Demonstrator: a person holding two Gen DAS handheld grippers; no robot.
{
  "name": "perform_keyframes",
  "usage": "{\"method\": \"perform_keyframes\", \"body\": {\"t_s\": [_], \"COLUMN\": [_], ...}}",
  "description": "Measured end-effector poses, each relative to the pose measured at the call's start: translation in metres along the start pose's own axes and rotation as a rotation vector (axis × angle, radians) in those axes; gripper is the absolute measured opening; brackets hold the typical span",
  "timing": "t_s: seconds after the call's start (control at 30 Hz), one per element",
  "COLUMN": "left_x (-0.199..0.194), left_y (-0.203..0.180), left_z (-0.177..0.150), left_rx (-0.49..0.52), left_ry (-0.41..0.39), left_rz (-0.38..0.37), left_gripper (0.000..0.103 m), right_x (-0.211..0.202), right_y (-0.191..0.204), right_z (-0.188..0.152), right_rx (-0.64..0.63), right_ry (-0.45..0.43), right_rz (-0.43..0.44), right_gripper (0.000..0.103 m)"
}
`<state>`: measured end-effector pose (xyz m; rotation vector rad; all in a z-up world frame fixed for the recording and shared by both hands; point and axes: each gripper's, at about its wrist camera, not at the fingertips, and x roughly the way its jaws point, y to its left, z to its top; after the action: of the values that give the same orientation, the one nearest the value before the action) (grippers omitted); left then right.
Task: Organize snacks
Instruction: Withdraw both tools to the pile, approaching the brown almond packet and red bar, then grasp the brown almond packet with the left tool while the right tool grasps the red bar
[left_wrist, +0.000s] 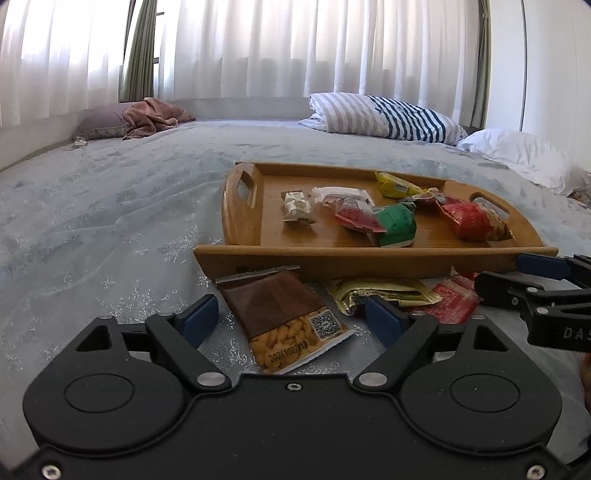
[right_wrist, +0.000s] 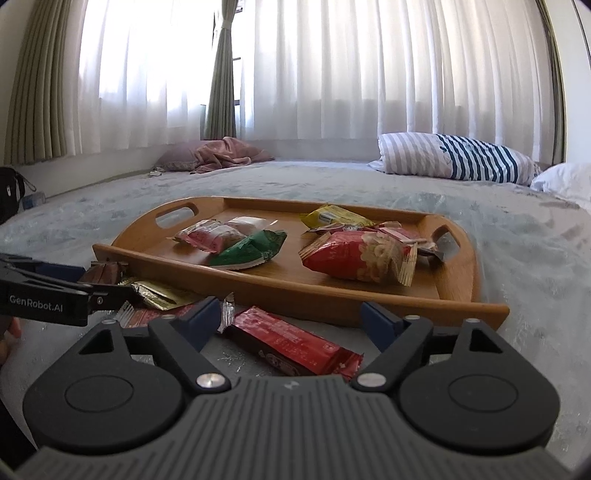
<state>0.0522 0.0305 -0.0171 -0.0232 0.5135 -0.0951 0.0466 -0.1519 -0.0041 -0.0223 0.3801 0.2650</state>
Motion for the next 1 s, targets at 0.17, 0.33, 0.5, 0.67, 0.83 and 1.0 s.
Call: {"method": "perform_keyframes", "body": {"t_s": [0.17,0.33,0.5,0.67,0.83,1.0], "left_x": [-0.006,-0.011,-0.017,-0.021,-0.022,-0.017], "left_y": [-0.003,-0.002,0.002,0.005,0.003,-0.004], "left_z": [-0.001,0.0,0.003,0.005,0.002,0.002], "left_rx": [-0.004,-0.035,-0.057,-0.069,-0.044,-0.028], "left_ry": [-0.003,-0.001,-0.005,0.005,0.017,0.011], "left_rz": [-0.009,-0.004,0.006,0.016,0.019,0.031], "left_gripper": [0.066,0.059,0.046,0.038,0.042,0.051], "right_x": [-0.002,-0.004,-0.004,-0.006,-0.015,-0.015], "right_y": [-0.004,-0.007,-0.011,-0.016,-0.019,-0.017], "right_z": [0.0,0.0,0.0,0.004,0.009,0.002], "right_rx": [0.021,0.046,0.06,0.099,0.102,0.074], "right_ry": [0.0,0.009,0.015,0.019,0.026,0.061], "right_rz": [0.016,0.047,0.064,0.053,0.047,0.031], "right_gripper": [0.082,0.072,0.069,0.069,0.069,0.069]}}
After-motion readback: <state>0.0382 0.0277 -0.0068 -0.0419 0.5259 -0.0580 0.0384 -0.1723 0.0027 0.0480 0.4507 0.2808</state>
